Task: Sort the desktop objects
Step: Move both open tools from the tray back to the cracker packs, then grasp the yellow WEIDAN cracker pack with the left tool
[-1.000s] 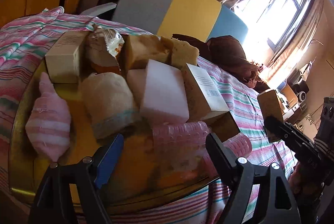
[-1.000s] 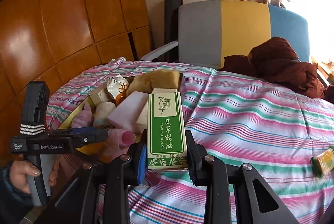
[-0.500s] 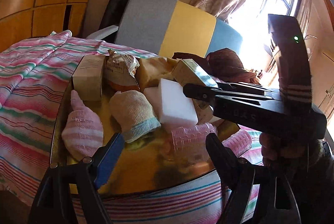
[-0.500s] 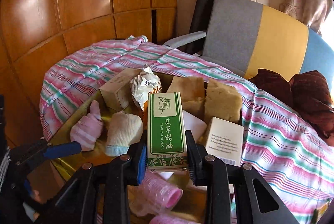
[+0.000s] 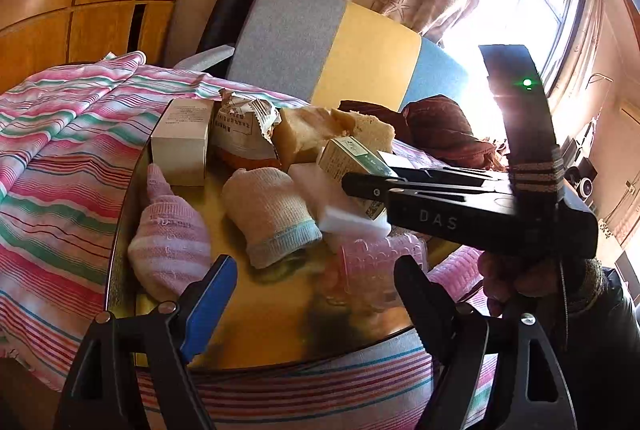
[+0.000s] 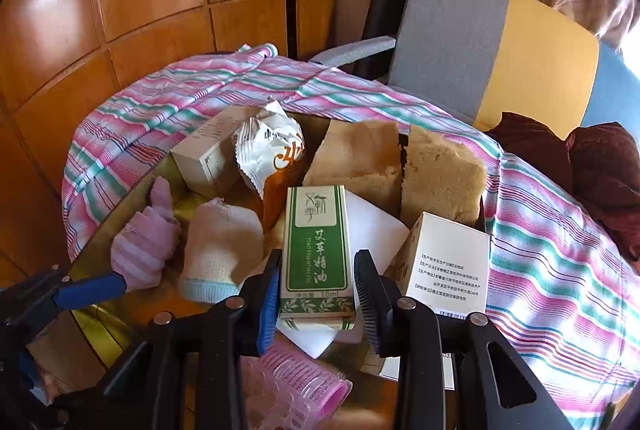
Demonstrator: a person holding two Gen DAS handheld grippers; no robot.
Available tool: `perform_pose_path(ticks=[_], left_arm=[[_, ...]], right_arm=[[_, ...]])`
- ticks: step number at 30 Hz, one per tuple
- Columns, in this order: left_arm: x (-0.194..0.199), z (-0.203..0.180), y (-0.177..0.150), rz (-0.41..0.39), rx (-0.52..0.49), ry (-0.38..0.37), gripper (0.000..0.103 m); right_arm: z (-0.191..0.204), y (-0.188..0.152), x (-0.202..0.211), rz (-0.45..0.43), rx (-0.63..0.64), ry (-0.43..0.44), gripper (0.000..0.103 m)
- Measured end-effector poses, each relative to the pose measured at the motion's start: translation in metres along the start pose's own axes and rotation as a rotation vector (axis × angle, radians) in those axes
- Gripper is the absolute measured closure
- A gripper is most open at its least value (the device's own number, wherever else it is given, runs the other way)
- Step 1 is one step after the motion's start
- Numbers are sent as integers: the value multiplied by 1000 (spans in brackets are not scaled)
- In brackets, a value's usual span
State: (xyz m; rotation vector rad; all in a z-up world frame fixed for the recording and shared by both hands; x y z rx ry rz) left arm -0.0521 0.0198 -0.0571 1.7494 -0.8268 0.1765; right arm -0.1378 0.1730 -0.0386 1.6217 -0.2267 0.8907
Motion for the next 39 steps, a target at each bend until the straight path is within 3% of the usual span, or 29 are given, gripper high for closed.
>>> perform_pose_path(ticks=[8,15,27,39], left_arm=[[3,-15,6,-7,-42,-3,20],[0,-58,11,-1,-131,-60,20],[-35,-188,-12,115,-375,-258,20],[-116,-327,-38,241,-592,-379,20]], right_arm=[[-29,-5,57,-146,-119,12,57],[-98,-48,102,-175,-268,-122,50],[-220,-160,175,-147,-557,-397,49],[-309,-257,243,-177,-777,-581,46]])
Point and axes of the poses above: each gripper's, at about its wrist camera, not at the fingertips, and x roughly against the way its jaws point, z to its left, y to its top, the point moved 3 cm from there along -x, roughly the way its jaws point, and after that the axes turned 6 degrees about -z, right-handed, at the moved point
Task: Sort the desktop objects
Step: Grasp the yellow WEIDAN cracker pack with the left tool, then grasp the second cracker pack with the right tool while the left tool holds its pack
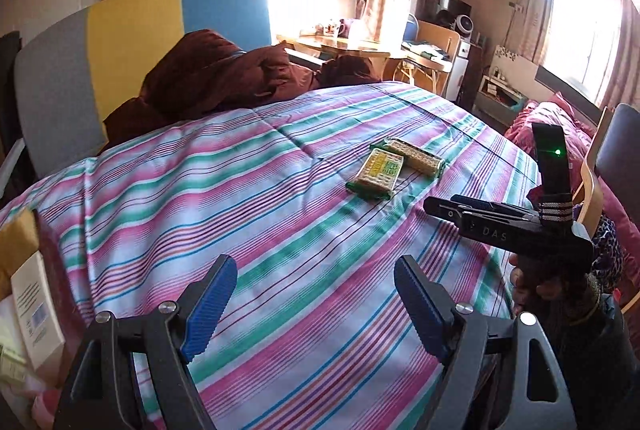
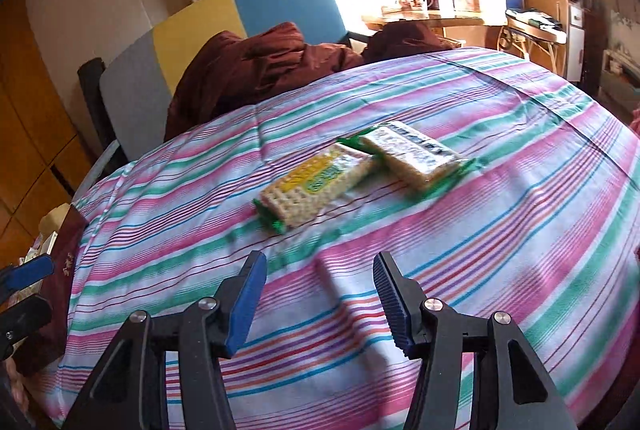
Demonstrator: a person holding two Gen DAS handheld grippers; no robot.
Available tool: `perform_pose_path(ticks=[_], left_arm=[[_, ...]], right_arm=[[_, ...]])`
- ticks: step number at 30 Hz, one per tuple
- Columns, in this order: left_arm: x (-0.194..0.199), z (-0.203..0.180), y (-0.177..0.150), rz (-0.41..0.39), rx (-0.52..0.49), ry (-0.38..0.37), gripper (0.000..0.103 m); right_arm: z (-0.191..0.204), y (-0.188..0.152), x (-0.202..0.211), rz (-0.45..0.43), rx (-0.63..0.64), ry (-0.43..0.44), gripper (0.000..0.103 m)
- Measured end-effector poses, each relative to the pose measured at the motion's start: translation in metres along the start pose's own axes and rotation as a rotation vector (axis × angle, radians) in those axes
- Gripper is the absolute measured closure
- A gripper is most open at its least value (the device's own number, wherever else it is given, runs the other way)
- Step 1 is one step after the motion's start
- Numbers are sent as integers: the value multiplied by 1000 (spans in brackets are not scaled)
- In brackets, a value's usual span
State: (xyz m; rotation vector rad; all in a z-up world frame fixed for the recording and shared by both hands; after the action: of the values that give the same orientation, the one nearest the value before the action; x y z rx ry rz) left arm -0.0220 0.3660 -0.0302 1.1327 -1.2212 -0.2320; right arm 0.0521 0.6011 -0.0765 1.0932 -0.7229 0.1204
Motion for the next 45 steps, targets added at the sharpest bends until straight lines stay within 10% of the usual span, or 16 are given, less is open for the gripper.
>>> perform_pose_path(ticks=[18,25,45], left_arm=[[-165,-76,53,150,-273,-133,20],[-206,-75,50,221,-200,-163,34],[-142,-34,11,169,-107,-13,51]], right_arm=[[-59,7,-15,-75,-223,72,37],[-59,7,-18,-80,-229,95,33],[-54,7,-20,-57,-184,68,30]])
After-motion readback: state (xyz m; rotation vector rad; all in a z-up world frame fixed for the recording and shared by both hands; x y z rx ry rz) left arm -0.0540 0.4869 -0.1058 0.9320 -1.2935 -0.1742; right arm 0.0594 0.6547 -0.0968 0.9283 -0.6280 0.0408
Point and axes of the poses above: each gripper's, at about its wrist camera, not at the fingertips, and x roughly against the way its jaws point, z to its left, y to its top, the point moved 3 cm from there along -x, roughly the way its jaws point, and after that the axes turned 6 degrees about -z, right-handed, at the moved point
